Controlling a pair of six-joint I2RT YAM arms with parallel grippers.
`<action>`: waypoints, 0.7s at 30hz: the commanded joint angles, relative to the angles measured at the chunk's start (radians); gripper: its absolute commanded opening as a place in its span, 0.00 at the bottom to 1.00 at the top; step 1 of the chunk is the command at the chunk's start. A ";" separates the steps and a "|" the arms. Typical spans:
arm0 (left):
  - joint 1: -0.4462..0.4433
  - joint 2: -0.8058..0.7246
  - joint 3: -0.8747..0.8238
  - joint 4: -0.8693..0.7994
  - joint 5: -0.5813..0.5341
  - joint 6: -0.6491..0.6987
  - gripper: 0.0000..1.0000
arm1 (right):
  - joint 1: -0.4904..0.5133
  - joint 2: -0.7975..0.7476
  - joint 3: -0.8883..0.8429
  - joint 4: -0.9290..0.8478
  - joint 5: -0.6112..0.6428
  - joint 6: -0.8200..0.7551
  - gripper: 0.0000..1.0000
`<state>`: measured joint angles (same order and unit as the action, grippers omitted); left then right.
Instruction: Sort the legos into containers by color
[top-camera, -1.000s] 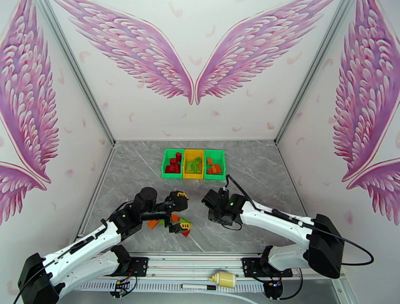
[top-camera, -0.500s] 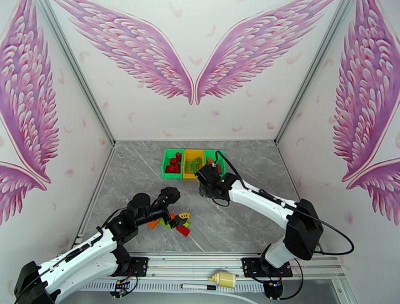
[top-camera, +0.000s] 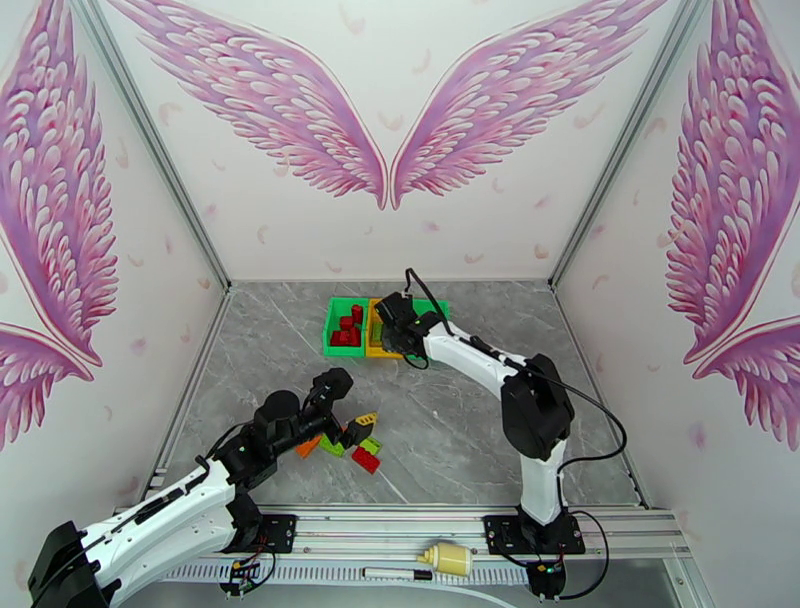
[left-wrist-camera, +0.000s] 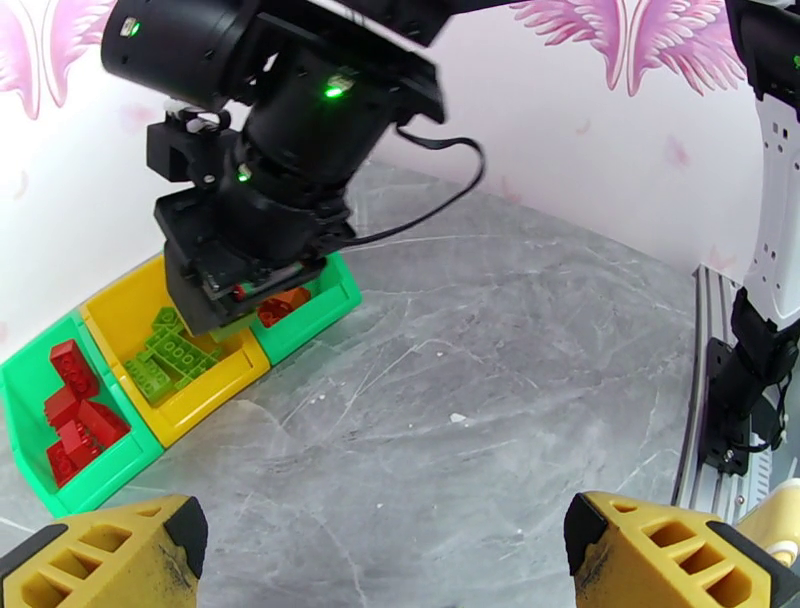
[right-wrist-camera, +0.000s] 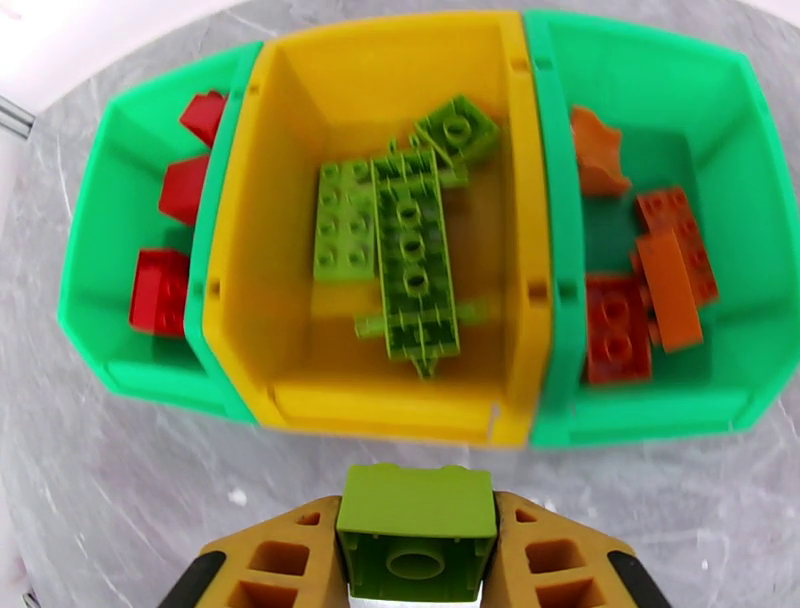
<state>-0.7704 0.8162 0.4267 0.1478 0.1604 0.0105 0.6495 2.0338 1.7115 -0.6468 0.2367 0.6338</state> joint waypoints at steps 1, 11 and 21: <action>-0.002 -0.012 -0.008 0.011 -0.019 -0.004 0.99 | -0.020 0.085 0.108 0.005 0.017 -0.046 0.31; 0.006 -0.018 0.019 -0.050 -0.022 0.007 0.99 | -0.051 0.243 0.307 -0.059 -0.008 -0.086 0.38; 0.006 -0.023 0.061 -0.134 -0.088 -0.038 0.99 | -0.050 0.141 0.251 -0.027 -0.067 -0.112 0.55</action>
<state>-0.7681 0.8101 0.4442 0.0593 0.1162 -0.0013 0.6022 2.2593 1.9797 -0.6758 0.1951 0.5419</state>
